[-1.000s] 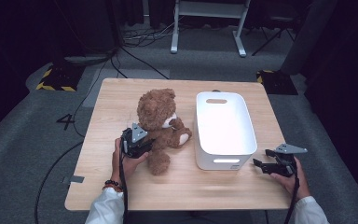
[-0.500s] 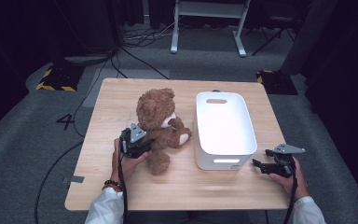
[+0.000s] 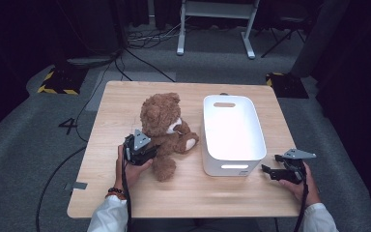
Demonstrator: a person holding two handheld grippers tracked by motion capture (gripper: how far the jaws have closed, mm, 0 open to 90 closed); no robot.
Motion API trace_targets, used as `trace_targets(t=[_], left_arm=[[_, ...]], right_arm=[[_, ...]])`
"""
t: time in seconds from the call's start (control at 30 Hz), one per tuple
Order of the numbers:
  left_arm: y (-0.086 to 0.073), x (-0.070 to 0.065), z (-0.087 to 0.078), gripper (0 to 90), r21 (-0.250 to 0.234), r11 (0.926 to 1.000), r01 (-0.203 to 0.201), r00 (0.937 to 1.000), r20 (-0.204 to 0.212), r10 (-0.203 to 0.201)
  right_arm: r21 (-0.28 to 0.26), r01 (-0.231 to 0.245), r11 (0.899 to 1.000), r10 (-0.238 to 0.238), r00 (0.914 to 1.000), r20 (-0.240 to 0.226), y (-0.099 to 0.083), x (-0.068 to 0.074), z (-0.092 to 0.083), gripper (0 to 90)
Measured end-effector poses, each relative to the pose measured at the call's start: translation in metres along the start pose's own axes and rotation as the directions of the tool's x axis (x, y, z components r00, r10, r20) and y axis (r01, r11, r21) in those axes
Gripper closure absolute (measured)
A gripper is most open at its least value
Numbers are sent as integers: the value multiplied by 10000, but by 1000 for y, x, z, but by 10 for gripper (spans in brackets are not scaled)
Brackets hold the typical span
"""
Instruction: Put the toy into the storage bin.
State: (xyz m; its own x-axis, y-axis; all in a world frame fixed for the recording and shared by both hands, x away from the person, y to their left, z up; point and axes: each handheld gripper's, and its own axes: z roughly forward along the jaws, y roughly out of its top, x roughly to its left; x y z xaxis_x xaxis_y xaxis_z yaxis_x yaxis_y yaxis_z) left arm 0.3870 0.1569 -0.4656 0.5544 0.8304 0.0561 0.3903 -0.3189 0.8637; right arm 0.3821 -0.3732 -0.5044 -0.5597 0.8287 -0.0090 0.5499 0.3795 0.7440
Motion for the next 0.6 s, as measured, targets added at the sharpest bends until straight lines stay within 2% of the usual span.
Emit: trace_targets(t=[0.17, 0.37, 0.43, 0.5, 0.6], left_arm=[[0, -1, -2, 593, -133, 9999, 47, 10000, -23, -48], [0, -5, -4, 608, -478, 9987, 156, 9997, 171, -148], [3, -7, -6, 611, -639, 9976, 267, 9991, 352, -245], [6, -11, -7, 615, -577, 9983, 45, 9994, 355, -25], [11, -17, -11, 622, -783, 9967, -224, 9993, 296, 248]], right_arm=[[-6, 1, 10000, -1, 10000, 0, 0, 0, 0, 207], [5, 23, 10000, -23, 10000, -29, 0, 0, 0, 207], [5, 40, 10000, -40, 10000, -37, 0, 0, 0, 207], [-4, 36, 10000, -36, 10000, -33, 0, 0, 0, 207], [2, 42, 10000, -42, 10000, -38, 0, 0, 0, 207]])
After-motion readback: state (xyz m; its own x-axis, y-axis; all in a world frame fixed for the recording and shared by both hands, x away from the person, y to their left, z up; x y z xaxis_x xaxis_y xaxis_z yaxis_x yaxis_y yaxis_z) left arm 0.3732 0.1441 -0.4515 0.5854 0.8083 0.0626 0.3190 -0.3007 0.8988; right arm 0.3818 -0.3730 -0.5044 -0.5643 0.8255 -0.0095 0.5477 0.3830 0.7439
